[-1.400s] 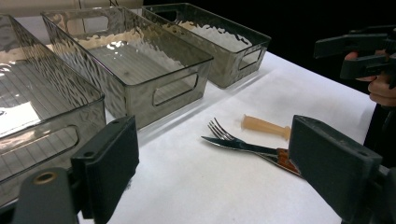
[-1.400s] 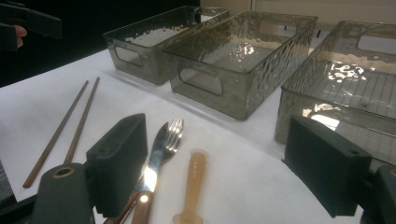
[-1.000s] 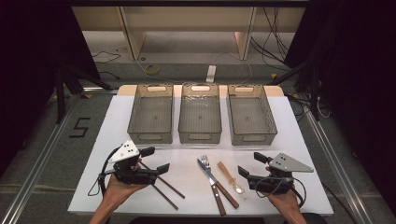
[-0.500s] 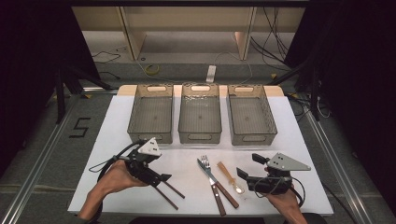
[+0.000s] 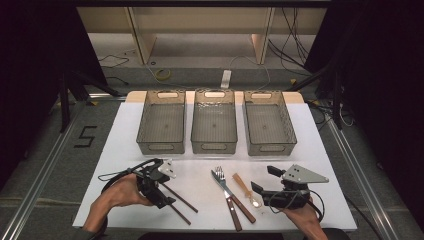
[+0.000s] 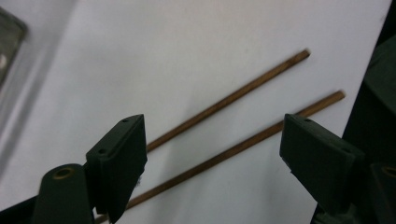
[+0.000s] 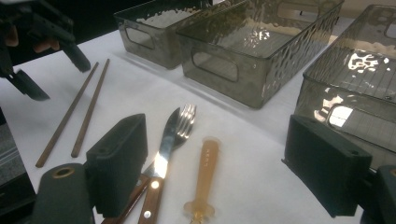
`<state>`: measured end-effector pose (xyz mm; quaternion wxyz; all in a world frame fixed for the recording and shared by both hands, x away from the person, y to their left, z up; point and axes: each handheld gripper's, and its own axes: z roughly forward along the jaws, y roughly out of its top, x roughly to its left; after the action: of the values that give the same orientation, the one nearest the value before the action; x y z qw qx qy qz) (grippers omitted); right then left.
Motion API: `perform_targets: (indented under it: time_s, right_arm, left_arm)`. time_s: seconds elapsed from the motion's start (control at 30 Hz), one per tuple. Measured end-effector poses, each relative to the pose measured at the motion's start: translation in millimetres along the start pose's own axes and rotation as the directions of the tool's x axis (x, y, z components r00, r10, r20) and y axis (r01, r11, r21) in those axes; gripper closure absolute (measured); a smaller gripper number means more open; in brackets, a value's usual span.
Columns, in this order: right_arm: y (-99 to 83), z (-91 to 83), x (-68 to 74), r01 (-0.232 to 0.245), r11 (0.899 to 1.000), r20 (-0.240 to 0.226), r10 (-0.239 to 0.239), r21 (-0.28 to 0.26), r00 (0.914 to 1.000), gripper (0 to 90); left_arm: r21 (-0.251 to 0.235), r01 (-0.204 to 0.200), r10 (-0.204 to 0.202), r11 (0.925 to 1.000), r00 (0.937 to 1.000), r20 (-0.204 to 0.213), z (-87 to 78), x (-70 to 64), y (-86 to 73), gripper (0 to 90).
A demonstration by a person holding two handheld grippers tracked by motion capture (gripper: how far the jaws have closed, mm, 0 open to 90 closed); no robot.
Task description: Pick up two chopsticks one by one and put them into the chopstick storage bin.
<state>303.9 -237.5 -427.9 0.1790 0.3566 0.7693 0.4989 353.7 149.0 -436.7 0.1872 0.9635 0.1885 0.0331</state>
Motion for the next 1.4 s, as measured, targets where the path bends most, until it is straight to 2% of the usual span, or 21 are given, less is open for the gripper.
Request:
perform_targets:
  time_s: [0.1, 0.23, 0.4, 0.47, 0.67, 0.8, 0.87, 1.07, 1.13, 1.2, 1.3, 1.4]
  right_arm:
    - [0.1, -0.5, -0.1, -0.001, 1.000, -0.004, 0.001, -0.001, 1.0000, 22.2]
    - [0.2, 0.1, 0.2, 0.004, 1.000, -0.007, -0.004, 0.002, 1.0000, 22.3]
    - [0.1, 0.9, 0.4, 0.004, 1.000, -0.010, -0.004, 0.009, 0.9999, 22.5]
    - [-0.1, 1.6, 0.8, 0.010, 1.000, -0.008, -0.009, 0.012, 0.9999, 22.5]
    - [-0.2, 2.4, 1.5, 0.020, 1.000, -0.009, -0.020, 0.018, 0.9998, 22.6]
    - [-0.2, 2.3, 1.4, 0.021, 1.000, -0.010, -0.021, 0.018, 0.9997, 22.7]
    - [-0.2, 2.6, 1.7, 0.022, 1.000, -0.010, -0.022, 0.021, 0.9997, 22.8]
    - [-0.3, 2.9, 2.4, 0.024, 0.999, -0.007, -0.024, 0.024, 0.9997, 22.9]
    - [-0.1, 3.1, 2.4, 0.026, 0.999, -0.005, -0.026, 0.026, 0.9996, 23.0]
    - [0.0, 3.3, 2.6, 0.027, 0.999, -0.007, -0.027, 0.027, 0.9996, 23.0]
    - [0.1, 4.0, 3.8, 0.039, 0.999, -0.005, -0.038, 0.032, 0.9992, 23.0]
    - [0.1, 4.4, 4.3, 0.042, 0.999, -0.004, -0.042, 0.033, 0.9991, 23.0]
  left_arm:
    - [0.057, -0.016, 0.016, 0.9983, 0.9999, 0.006, 6.4, -0.7, -3.0, 28.4]
    - [0.116, -0.061, 0.059, 0.9914, 0.9980, 0.022, 9.3, -1.9, -2.8, 33.3]
    - [0.166, -0.072, 0.069, 0.9835, 0.9973, 0.022, 15.6, 2.1, -4.5, 42.3]
    - [0.166, -0.072, 0.069, 0.9836, 0.9973, 0.024, 16.2, 4.5, -4.9, 43.7]
    - [0.206, -0.098, 0.098, 0.9736, 0.9951, 0.014, 21.1, 6.1, -4.3, 45.6]
    - [0.223, -0.112, 0.109, 0.9683, 0.9937, 0.027, 23.4, 7.1, -4.5, 46.1]
    - [0.244, -0.121, 0.118, 0.9623, 0.9926, 0.029, 25.3, 6.0, -3.8, 46.5]
    - [0.243, -0.116, 0.111, 0.9629, 0.9932, 0.034, 24.5, 6.1, -4.6, 51.7]
    - [0.253, -0.129, 0.123, 0.9589, 0.9916, 0.041, 23.7, 6.1, -4.5, 54.1]
    - [0.250, -0.129, 0.122, 0.9596, 0.9916, 0.042, 23.4, 5.1, -5.4, 55.2]
    - [0.259, -0.142, 0.134, 0.9553, 0.9898, 0.048, 22.6, 4.0, -6.1, 60.2]
    - [0.258, -0.148, 0.140, 0.9547, 0.9889, 0.050, 21.9, 3.2, -7.2, 62.0]
